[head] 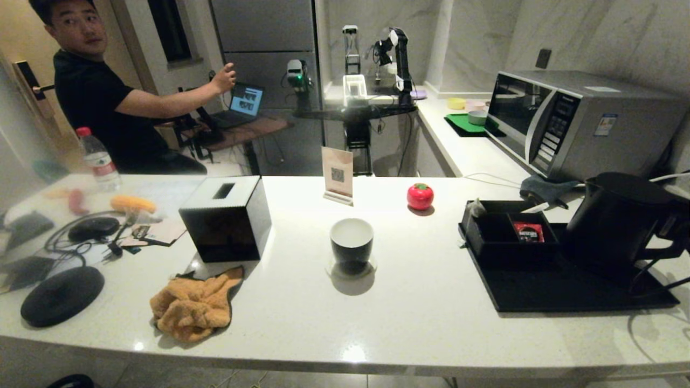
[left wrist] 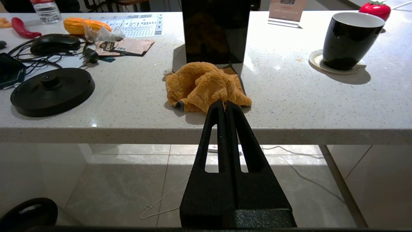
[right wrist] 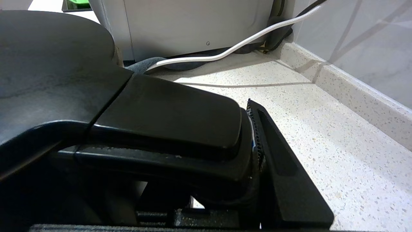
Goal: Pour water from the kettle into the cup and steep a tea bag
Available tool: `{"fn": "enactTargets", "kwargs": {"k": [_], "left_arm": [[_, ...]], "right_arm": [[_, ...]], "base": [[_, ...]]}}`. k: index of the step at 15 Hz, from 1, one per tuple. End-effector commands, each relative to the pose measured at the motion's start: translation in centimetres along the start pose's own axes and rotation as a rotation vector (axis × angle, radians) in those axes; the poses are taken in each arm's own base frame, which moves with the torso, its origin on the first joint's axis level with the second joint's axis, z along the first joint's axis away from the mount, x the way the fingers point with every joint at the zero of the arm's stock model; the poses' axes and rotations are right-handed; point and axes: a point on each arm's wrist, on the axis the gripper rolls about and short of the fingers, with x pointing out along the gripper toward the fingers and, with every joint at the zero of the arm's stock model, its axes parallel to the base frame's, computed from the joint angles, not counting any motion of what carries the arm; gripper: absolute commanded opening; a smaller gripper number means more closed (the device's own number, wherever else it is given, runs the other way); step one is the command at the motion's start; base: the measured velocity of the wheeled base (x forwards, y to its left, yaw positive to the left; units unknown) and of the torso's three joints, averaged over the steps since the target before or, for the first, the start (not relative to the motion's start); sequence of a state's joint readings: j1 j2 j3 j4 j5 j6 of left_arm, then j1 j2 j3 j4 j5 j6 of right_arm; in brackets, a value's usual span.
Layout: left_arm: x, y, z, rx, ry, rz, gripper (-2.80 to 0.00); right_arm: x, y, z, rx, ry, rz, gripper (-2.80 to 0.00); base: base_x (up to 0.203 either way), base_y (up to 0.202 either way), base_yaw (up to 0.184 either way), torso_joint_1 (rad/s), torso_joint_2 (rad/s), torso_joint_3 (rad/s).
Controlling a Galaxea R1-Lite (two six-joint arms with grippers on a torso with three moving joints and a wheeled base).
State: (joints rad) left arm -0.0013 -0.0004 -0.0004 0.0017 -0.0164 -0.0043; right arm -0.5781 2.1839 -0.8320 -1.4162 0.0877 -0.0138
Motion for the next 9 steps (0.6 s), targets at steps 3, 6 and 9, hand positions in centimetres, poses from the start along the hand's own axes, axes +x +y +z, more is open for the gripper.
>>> {"fn": "enactTargets", "kwargs": {"k": [3, 6, 9], "left_arm": [[0.0, 0.0, 0.0, 0.0, 0.001, -0.001, -2.8], [0.0, 0.0, 0.0, 0.0, 0.001, -0.001, -2.8], [0.0, 0.0, 0.0, 0.0, 0.001, -0.001, -2.8]], "right_arm": [[-0.6, 0.0, 1.0, 0.019, -0.024, 0.0, -2.8], [-0.8, 0.1, 1.9, 0.036, -0.046, 0.001, -2.8], [-1.0, 0.4, 2.8, 0.052, -0.058, 0.011, -2.8]], "base": [[0.0, 0.0, 0.0, 0.0, 0.0, 0.0], [0.0, 0.0, 0.0, 0.0, 0.0, 0.0], [0.0, 0.0, 0.0, 0.0, 0.0, 0.0]]}}
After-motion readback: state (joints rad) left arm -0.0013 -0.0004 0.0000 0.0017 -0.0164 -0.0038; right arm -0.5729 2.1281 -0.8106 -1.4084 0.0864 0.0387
